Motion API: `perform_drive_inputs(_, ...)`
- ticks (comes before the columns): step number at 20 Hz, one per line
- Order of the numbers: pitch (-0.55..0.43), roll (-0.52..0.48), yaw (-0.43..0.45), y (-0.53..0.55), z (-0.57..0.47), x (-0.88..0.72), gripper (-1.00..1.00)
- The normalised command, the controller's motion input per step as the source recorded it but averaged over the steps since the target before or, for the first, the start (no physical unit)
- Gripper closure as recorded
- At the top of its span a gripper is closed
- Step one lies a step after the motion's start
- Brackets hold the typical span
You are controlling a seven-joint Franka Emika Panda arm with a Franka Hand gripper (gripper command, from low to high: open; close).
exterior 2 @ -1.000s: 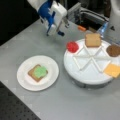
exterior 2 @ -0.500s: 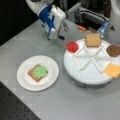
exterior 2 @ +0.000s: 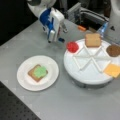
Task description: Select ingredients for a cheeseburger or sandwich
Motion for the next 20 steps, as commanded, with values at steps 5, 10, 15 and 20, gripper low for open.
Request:
perform_drive_inputs(5,-0.164,0.276,0.122,-0.2,-0.24,0.3,-1.0)
perform_drive_inputs(10,-0.173,0.273,0.082,-0.15,-0.21,0.26,-1.0)
perform_drive_inputs(15,-0.196,0.246,0.05,-0.08,-0.2,0.22,-1.0)
perform_drive_inputs(20,-0.199,0.24,0.018,-0.05,-0.2,0.17,-1.0)
